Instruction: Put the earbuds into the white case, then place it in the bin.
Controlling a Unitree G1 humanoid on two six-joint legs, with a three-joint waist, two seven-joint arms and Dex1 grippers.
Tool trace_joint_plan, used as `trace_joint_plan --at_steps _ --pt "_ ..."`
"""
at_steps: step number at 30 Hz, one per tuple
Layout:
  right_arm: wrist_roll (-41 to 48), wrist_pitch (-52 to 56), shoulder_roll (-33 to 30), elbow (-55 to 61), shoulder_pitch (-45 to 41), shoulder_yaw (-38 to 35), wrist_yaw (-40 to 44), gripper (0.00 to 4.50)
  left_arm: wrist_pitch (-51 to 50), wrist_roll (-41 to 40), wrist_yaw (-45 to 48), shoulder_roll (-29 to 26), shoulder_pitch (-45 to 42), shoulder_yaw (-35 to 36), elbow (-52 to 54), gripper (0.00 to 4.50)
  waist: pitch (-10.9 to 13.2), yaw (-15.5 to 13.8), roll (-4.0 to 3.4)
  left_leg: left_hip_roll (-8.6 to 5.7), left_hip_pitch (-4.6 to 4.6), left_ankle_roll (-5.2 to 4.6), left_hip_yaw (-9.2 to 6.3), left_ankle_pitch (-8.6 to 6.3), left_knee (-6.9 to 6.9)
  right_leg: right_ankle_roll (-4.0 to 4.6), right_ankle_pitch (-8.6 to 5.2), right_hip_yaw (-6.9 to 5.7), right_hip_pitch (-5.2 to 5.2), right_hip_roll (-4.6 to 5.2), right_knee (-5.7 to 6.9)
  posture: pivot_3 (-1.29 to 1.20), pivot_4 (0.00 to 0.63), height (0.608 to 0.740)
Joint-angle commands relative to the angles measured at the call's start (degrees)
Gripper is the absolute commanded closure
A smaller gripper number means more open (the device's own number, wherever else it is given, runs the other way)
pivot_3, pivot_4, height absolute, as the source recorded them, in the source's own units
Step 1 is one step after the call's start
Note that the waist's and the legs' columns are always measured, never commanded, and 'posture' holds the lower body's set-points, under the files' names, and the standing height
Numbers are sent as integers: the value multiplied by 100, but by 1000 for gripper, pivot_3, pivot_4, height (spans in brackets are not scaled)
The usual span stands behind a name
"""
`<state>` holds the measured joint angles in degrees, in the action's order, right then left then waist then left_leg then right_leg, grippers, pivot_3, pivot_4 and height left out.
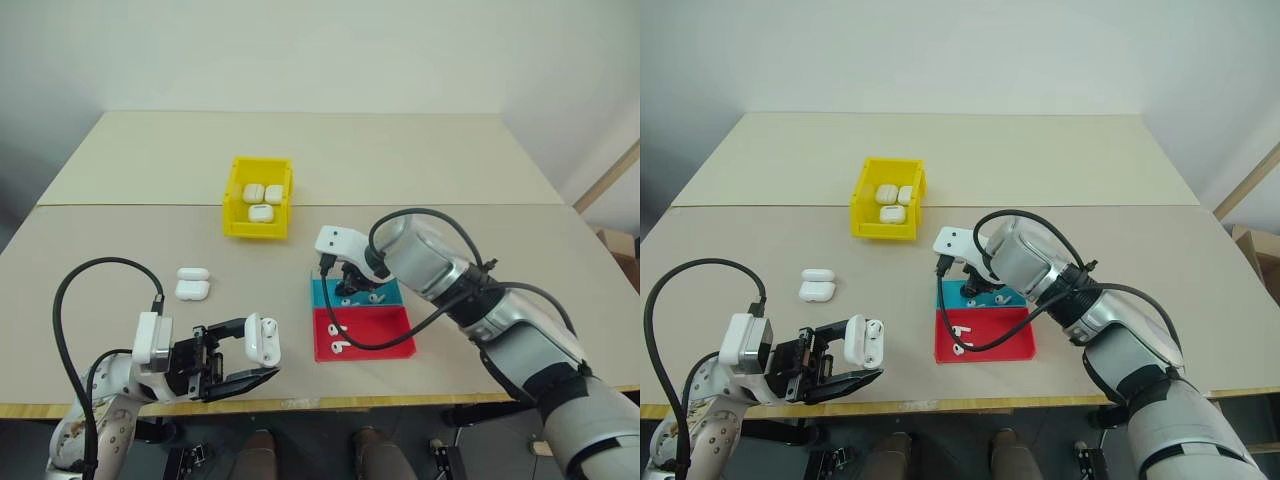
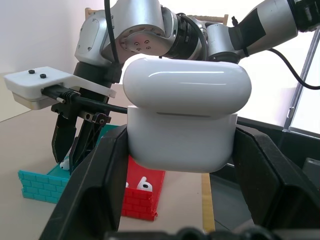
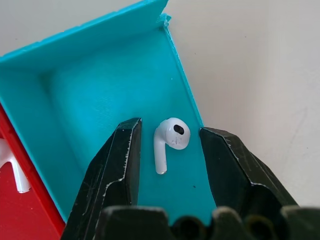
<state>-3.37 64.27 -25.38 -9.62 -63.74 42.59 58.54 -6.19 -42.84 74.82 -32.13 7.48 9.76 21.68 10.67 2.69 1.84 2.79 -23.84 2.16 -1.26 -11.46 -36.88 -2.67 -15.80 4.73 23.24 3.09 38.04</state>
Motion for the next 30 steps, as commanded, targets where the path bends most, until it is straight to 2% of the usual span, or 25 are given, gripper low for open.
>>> trace_joint_plan --at_steps 1,28,30 --pt "-41 97 -66 117 -53 36 -16 2274 124 -13 34 -19 -17 -3 128 1699 0 0 0 0 0 0 0 0 0 0 0 0 0 0 0 0 150 740" --pt "24 157 39 79 -112 35 -31 2274 117 -11 35 -25 -16 22 110 1699 0 9 0 1 1 0 0 0 0 0 0 0 0 0 1 0 150 740" --pt "17 146 33 89 -111 48 -30 2628 124 -8 43 -26 -14 22 106 1699 0 8 0 1 1 0 0 0 0 0 0 0 0 0 0 0 150 740"
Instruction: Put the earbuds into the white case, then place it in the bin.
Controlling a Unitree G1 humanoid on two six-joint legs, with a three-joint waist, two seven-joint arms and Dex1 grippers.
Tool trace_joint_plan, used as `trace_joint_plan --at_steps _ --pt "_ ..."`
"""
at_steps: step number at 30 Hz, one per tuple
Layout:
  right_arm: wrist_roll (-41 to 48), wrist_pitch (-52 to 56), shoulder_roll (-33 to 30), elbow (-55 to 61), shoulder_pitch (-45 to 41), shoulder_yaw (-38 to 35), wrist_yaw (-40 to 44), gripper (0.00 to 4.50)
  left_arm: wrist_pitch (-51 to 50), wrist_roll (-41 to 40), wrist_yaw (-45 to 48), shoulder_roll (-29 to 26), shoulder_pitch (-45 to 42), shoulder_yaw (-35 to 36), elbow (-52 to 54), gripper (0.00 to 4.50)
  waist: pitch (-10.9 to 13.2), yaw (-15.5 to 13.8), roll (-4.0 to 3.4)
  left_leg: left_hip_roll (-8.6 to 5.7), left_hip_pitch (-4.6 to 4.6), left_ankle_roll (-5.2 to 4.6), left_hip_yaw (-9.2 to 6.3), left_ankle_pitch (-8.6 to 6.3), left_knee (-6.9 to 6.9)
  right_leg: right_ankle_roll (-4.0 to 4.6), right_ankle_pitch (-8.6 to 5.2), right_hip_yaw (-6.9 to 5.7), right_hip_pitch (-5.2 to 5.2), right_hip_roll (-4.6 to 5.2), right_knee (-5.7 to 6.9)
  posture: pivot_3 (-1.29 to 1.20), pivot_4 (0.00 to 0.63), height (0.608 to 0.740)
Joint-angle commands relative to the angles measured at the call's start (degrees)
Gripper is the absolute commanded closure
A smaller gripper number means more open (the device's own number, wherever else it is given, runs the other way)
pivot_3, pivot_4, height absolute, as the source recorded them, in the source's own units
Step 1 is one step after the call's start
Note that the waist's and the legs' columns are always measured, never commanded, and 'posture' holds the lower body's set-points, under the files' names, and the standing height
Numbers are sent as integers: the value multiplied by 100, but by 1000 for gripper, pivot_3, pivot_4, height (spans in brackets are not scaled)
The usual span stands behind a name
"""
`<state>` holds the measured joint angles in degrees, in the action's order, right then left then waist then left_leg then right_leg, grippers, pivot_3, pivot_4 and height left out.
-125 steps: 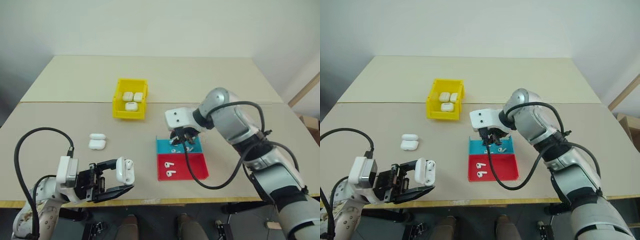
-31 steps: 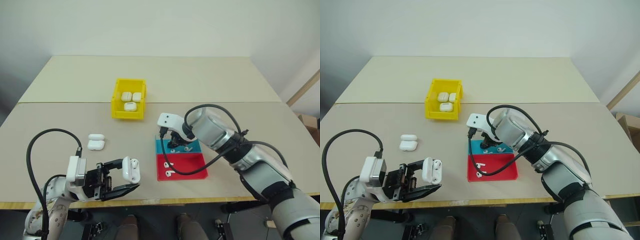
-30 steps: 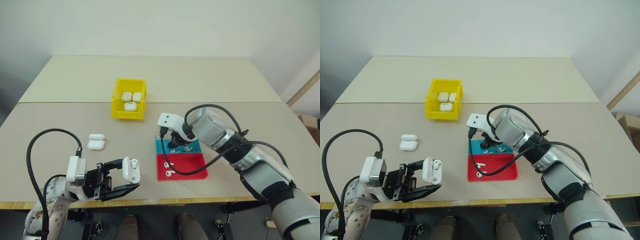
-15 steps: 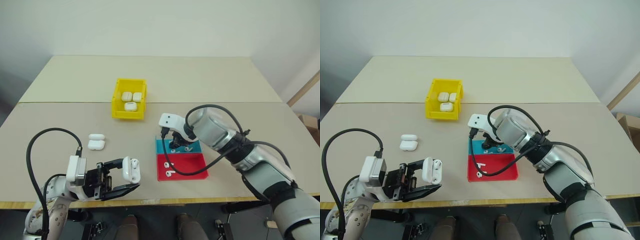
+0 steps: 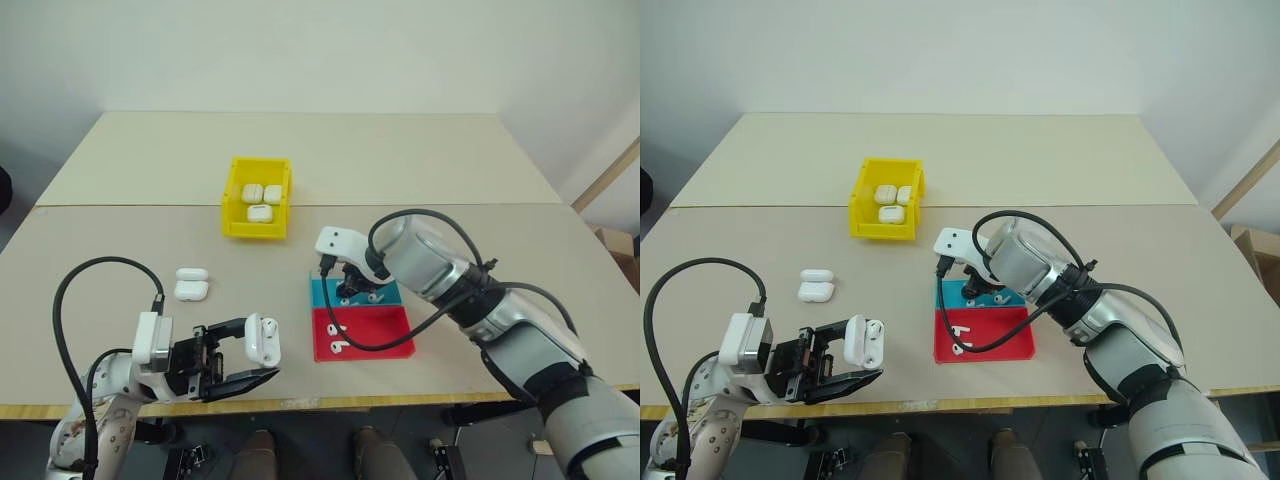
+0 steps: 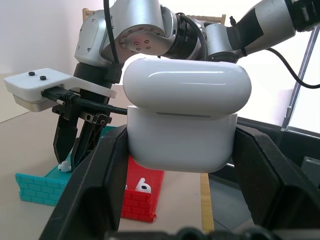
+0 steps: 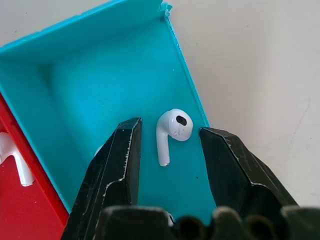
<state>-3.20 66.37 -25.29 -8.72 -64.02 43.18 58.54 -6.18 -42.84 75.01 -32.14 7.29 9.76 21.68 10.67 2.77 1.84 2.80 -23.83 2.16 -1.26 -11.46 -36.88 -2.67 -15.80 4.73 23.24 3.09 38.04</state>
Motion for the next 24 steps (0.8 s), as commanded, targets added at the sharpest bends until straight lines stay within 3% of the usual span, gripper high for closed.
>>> trace_joint_plan --at_steps 1,16,19,24 --pt "-6 -68 20 -1 -85 1 -27 2765 122 -10 22 -25 4 23 103 1699 0 -2 0 0 0 0 0 0 0 0 0 0 0 0 0 0 150 740" --pt "-49 -179 5 -18 -83 72 0 2765 139 4 32 -41 21 37 92 1699 0 -1 0 0 0 0 0 0 0 0 0 0 0 0 0 0 150 740" --pt "-52 -198 -7 10 -83 87 18 3587 131 -5 24 -38 23 37 106 1699 0 -3 0 0 0 0 0 0 0 0 0 0 0 0 0 0 150 740" --pt "-56 -201 11 -13 -99 80 -8 3587 133 0 17 -35 25 35 111 1699 0 -4 0 0 0 0 0 0 0 0 0 0 0 0 0 0 150 740"
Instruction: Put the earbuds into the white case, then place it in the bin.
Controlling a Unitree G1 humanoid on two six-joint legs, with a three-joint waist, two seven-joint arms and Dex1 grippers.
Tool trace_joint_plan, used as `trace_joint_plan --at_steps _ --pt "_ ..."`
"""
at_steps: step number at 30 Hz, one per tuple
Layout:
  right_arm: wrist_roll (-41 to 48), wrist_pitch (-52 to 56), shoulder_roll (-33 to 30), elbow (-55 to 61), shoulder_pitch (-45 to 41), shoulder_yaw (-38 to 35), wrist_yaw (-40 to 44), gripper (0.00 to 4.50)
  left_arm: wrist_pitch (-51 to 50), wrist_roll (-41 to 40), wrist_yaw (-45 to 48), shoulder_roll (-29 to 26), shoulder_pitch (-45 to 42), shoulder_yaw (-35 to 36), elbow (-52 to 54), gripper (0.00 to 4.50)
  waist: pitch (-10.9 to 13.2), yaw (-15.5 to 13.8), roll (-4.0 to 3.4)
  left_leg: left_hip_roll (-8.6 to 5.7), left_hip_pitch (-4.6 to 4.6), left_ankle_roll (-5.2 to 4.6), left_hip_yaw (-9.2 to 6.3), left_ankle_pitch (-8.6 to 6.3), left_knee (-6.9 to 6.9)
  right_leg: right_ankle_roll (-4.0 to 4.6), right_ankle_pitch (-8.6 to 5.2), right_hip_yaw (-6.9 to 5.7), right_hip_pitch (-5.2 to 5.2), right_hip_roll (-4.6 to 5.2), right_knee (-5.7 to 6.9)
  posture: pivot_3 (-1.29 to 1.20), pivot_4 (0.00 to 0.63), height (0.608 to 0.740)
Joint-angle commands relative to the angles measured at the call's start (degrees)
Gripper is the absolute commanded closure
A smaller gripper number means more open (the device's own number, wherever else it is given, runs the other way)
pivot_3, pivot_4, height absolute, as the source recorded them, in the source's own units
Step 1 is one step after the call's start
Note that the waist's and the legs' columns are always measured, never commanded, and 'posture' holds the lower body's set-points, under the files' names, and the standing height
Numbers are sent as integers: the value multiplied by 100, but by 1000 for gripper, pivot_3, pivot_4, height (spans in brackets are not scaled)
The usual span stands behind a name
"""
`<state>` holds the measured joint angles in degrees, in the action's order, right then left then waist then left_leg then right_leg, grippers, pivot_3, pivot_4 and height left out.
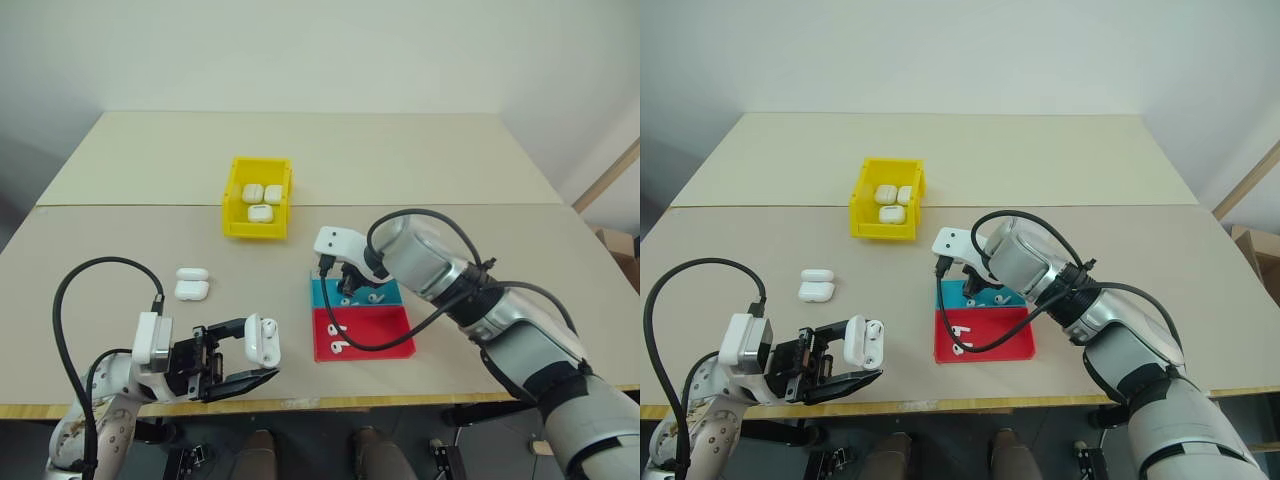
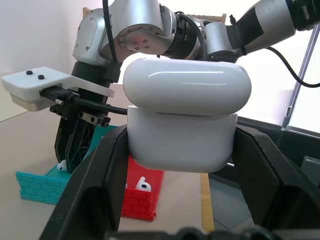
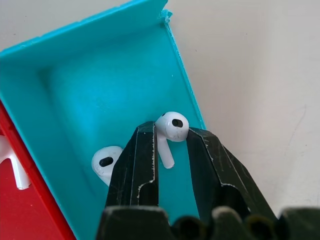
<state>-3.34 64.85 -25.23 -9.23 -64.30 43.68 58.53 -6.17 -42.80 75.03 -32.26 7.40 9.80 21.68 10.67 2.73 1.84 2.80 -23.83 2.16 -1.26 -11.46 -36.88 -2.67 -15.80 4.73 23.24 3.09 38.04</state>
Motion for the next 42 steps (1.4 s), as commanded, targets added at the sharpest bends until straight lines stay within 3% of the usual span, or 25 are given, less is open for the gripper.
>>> trace_joint_plan --at_steps 1,9,18,22,26,34,42 --pt "-46 -59 5 33 -70 31 -12 3587 127 -6 12 -24 16 32 115 1699 0 0 0 0 0 0 0 0 0 0 0 0 0 0 0 0 150 740" --pt "6 -128 -136 420 -19 -205 -32 3587 124 -24 10 -27 -3 45 116 1699 0 -1 0 0 0 0 -1 0 0 0 0 0 1 0 0 0 150 740" --pt "1002 -57 -539 2168 631 -2750 -328 3587 43 -165 -15 1 -205 88 42 1699 -1 -52 1 -1 -33 0 -10 0 -1 0 0 -10 21 1 -4 0 150 740" --pt "1678 -65 -282 2801 1237 -3999 -549 3587 -36 -261 -153 106 -470 69 -23 1699 -1 -40 2 -1 -34 0 -16 0 -4 0 0 -18 14 1 -7 0 150 740" --pt "2506 -1319 430 3977 2561 -5250 -808 3587 -153 -270 -345 271 -905 -154 -26 1699 -4 -49 6 -1 -35 -1 -27 0 -4 -2 -1 -31 5 1 -12 0 150 740" --pt "4237 -1666 1100 4699 3193 -5994 -1280 3587 -714 -510 -895 401 -1508 -447 323 1699 -3 -3 5 1 -23 -3 -33 3 -9 -1 0 -33 -6 -4 2 0 150 740" --pt "5249 -2035 914 4903 3581 -5772 -1315 3587 -851 -582 -1208 475 -1469 -595 721 1699 -3 -22 5 0 -23 -3 -32 4 -8 -1 0 -32 -9 -3 -4 0 150 740"
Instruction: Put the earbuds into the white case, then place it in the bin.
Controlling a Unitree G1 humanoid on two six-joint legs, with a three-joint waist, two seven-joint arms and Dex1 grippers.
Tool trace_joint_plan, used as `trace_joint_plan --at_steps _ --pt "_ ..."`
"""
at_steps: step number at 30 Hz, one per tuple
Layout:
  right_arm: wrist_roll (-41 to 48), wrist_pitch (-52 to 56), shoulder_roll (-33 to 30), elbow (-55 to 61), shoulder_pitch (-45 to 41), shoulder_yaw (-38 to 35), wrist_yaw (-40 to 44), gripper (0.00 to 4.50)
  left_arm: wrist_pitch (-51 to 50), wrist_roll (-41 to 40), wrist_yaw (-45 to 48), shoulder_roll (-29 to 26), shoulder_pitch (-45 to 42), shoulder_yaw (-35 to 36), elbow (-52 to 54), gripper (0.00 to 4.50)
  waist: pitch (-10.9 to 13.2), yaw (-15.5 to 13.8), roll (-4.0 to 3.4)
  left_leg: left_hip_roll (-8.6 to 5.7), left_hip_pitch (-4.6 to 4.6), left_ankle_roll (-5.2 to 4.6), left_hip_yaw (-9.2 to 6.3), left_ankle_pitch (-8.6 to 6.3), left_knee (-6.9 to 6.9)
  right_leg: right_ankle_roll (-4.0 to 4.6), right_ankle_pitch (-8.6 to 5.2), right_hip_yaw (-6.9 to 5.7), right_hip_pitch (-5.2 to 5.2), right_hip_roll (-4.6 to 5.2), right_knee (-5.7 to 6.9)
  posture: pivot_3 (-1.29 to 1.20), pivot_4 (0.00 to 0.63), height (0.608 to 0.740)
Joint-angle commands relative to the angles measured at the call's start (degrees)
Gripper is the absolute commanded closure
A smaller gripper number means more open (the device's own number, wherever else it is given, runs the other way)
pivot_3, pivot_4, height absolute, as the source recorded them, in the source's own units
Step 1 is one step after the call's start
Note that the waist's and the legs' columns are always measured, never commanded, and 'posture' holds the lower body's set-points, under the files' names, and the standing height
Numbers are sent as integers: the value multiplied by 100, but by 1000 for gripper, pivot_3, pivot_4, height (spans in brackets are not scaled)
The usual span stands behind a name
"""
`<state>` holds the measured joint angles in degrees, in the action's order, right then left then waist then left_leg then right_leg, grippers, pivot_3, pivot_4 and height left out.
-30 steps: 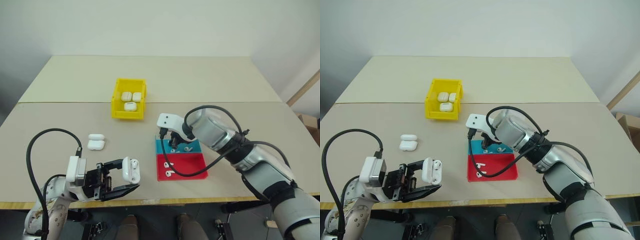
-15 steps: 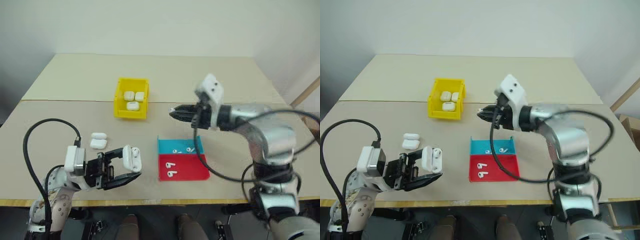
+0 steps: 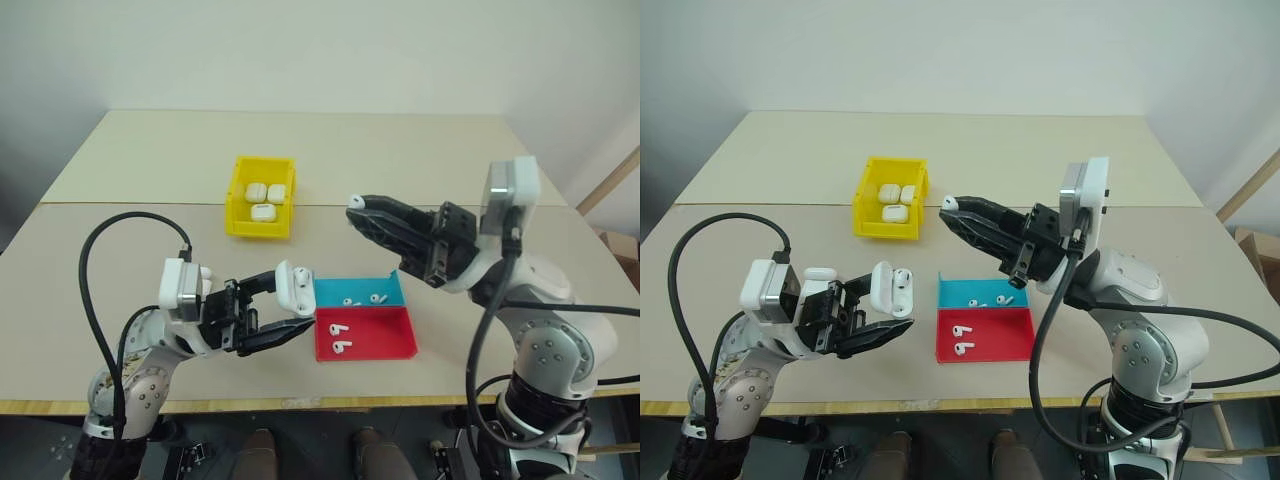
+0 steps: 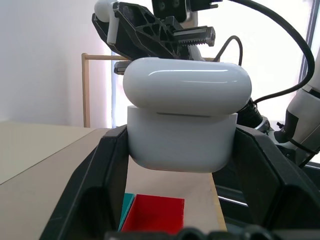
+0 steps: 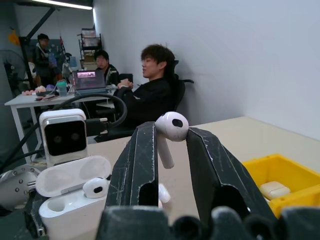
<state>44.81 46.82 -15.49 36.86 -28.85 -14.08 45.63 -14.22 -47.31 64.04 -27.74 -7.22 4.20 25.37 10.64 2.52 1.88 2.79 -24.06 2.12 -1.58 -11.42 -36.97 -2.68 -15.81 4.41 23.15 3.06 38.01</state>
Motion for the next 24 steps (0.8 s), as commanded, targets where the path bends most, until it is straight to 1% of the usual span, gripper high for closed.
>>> trace_joint_plan --at_steps 1,3,11,18,24 --pt "506 -272 -122 314 84 45 -7 3587 -40 -113 -139 29 0 -52 386 1699 0 -1 0 -1 0 0 0 0 0 0 0 0 -1 0 0 0 150 740" --pt "682 -345 -281 374 207 122 153 3587 -33 -86 -152 22 21 -81 473 1699 0 -2 0 -1 1 0 1 0 0 0 0 0 -1 1 1 0 150 740" --pt "1435 -350 -872 362 301 252 258 3587 -42 -222 -140 84 -97 -80 401 1699 0 -5 0 -1 3 0 0 1 -1 0 0 0 -3 -1 0 0 150 740" --pt "1651 -520 -1029 388 374 448 207 3587 6 -269 7 284 -179 -142 210 1699 0 -6 1 -2 2 0 1 1 -1 -1 0 1 -3 -1 -1 0 150 740" --pt "1738 -650 -1111 371 348 604 275 3587 73 -122 134 439 -313 -328 54 1699 -1 -10 1 -2 1 0 0 1 -1 -1 0 0 -3 0 -1 0 150 740"
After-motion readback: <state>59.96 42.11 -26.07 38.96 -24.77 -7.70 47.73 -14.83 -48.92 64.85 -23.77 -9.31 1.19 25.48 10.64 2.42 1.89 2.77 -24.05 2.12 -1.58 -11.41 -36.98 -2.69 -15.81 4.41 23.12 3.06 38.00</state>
